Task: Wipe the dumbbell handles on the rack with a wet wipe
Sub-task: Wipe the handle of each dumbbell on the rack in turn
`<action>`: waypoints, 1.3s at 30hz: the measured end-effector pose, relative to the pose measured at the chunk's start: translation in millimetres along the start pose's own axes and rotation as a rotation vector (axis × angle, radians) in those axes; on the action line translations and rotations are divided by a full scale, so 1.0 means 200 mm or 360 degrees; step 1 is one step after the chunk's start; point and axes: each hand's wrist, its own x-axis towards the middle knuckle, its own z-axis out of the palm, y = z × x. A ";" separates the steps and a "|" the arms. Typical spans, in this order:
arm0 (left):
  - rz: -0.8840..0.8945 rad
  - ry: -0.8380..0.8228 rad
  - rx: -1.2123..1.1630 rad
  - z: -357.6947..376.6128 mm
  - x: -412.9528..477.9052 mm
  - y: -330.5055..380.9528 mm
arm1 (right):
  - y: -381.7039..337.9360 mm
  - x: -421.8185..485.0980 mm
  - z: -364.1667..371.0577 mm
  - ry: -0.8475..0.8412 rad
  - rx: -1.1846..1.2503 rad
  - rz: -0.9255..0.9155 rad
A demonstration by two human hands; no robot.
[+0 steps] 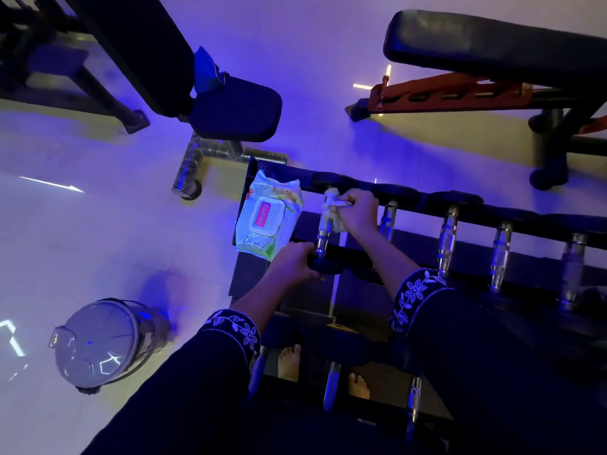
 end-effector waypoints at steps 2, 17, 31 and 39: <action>-0.0002 -0.0005 0.0001 0.00 0.01 0.00 | 0.03 -0.05 0.01 -0.0090 -0.0032 0.0008; -0.0078 -0.0019 0.0011 -0.01 0.01 0.02 | 0.04 0.00 0.08 0.0077 -0.0053 -0.0048; -0.0149 -0.0058 -0.0011 -0.04 0.02 0.03 | 0.05 -0.06 0.09 0.0135 0.0099 0.0002; -0.0168 -0.0034 -0.0078 -0.03 0.02 0.01 | 0.25 -0.33 0.12 -0.0092 0.0114 0.0084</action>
